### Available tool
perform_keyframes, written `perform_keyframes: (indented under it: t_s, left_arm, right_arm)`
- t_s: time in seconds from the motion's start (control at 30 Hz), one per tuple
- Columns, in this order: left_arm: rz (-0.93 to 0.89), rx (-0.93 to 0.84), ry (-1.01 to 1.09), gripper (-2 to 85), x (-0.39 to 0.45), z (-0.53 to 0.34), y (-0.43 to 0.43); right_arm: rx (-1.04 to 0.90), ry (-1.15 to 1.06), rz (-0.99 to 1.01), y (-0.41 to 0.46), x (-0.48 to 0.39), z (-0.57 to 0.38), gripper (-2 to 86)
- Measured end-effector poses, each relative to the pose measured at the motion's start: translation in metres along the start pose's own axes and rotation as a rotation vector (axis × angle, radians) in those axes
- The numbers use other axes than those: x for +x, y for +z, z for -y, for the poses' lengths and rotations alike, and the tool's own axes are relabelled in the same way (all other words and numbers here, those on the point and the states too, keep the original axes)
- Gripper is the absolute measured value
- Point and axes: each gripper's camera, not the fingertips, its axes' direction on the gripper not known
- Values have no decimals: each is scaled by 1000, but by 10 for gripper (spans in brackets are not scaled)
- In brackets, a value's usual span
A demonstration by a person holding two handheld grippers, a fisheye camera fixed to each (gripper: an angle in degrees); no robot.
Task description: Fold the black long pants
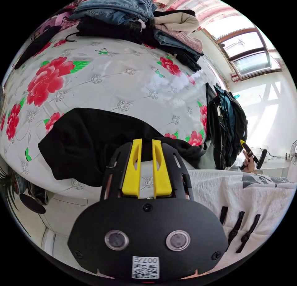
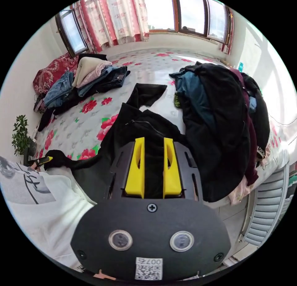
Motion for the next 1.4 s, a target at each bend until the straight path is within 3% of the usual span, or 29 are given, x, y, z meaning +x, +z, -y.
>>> perform_keyframes:
  t_s: [0.17,0.3,0.43,0.53,0.7,0.8,0.9,1.13,1.3,1.4]
  left_arm:
    - [41,15,-42,75,3,10,2]
    - [124,-1,-34,74,4,20,8]
    - [257,-129,-68,23,-15,22,33]
    - [225,-79,-98,-4,-35,14,28]
    - [46,-15,-199,-5,-72,1,10]
    - [38,23,-145,17,-78,10,-5]
    - [2,45,-59,46,-79,34,-12]
    - [-64,-28,186,89,-43,90,5]
    - [-57,-74,303,104,-2,129,27]
    - [26,-165,319,70,14,146,60]
  right_arm:
    - [-39,-86,143,81,-42,127,105]
    - [-120,95,168,162,-44,213,116]
    - [-247,262,155,222,-45,240,101]
    - [-222,196,6,226,-86,235,75]
    - [-394,-386,599,201,-226,162,79]
    - [-641,-756,783,179,-318,62,84]
    - [-781,-925,776,162,-366,-17,86]
    - [-571,-644,682,117,-319,4,83]
    - [-321,-253,337,84,-203,36,73]
    - [-260,-76,148,75,-147,38,64]
